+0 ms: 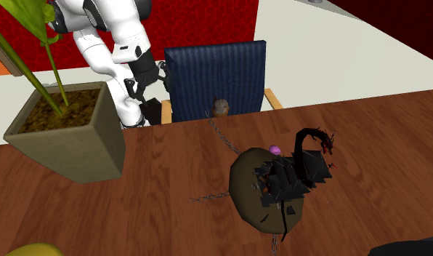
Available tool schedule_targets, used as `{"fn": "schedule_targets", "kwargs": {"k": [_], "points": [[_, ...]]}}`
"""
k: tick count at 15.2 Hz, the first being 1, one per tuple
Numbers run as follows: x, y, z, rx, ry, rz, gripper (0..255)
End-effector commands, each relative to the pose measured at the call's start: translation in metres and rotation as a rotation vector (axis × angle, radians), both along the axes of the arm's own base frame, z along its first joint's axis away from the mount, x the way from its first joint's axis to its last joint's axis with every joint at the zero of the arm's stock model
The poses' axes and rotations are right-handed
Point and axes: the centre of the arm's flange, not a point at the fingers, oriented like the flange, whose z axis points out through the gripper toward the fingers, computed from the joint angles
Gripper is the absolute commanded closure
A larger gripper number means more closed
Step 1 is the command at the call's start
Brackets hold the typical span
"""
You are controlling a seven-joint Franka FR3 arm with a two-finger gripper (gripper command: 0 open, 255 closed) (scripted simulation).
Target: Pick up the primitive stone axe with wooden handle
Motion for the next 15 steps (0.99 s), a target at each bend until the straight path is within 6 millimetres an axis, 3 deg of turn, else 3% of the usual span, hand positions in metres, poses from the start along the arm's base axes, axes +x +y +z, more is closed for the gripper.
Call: {"fn": "schedule_targets", "kwargs": {"k": [1,8,15], "points": [[0.0,0.0,0.0,0.0,0.0,0.0,0],[0.033,0.098,0.006,-0.039,0.028,-0.187,0],[0.085,0.189,0.006,-0.079,0.057,-0.373,0]]}}
